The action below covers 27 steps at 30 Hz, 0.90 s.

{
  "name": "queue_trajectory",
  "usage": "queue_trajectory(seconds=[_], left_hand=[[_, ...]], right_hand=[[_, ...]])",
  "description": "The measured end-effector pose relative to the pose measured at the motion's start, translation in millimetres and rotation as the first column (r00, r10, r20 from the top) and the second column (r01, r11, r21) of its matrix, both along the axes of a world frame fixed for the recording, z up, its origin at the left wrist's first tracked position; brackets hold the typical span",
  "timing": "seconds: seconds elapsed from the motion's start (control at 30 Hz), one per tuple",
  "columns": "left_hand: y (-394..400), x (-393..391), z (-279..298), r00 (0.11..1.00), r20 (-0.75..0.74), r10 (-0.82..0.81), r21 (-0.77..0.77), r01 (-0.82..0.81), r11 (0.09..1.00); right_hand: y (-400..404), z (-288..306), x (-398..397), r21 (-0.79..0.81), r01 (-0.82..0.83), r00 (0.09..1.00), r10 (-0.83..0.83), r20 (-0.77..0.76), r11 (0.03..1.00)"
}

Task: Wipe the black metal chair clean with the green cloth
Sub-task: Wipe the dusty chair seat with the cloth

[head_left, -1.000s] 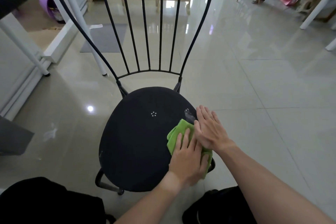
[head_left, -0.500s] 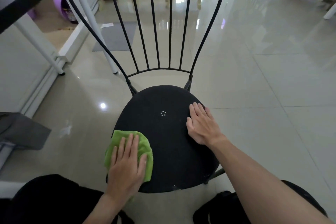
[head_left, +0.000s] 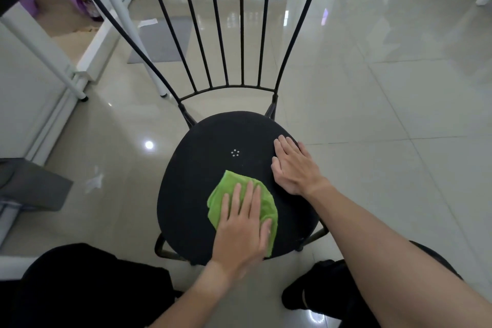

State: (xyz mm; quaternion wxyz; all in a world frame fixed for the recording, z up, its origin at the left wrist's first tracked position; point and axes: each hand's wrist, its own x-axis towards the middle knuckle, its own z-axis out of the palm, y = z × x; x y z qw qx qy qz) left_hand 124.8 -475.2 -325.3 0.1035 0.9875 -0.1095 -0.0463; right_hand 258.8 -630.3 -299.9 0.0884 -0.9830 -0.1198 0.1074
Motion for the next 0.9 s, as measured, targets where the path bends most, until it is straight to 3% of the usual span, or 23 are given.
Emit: queue_trajectory(seconds=[0.2, 0.4, 0.53, 0.7, 0.8, 0.9], left_hand=[[37.6, -42.9, -3.4, 0.975, 0.046, -0.217, 0.028, 0.216, 0.976], [-15.6, -25.7, -4.7, 0.996, 0.021, -0.084, -0.034, 0.085, 0.996], [-56.7, -19.9, -2.2, 0.975, 0.020, -0.221, -0.058, 0.221, 0.973], [-2.3, -35.8, -1.3, 0.913, 0.040, -0.406, 0.026, 0.405, 0.914], [49.2, -37.2, -4.8, 0.954, 0.076, -0.290, -0.004, 0.292, 0.957], [88.3, -24.9, -1.7, 0.998, 0.032, -0.047, -0.032, 0.048, 0.998]], right_hand=[[0.9, 1.4, -2.5, 0.002, -0.001, 1.000, 0.001, 0.003, 1.000], [3.1, -1.2, -2.6, 0.009, 0.021, 1.000, -0.021, -0.003, 1.000], [2.9, 3.0, -1.0, 0.015, 0.023, 1.000, -0.023, -0.018, 1.000], [-0.5, 5.3, -1.5, -0.007, -0.007, 1.000, 0.007, -0.010, 1.000], [-0.7, 2.7, -2.6, -0.003, -0.006, 1.000, 0.006, 0.003, 1.000], [-0.9, 1.3, -3.6, 0.002, -0.014, 1.000, 0.014, 0.010, 1.000]])
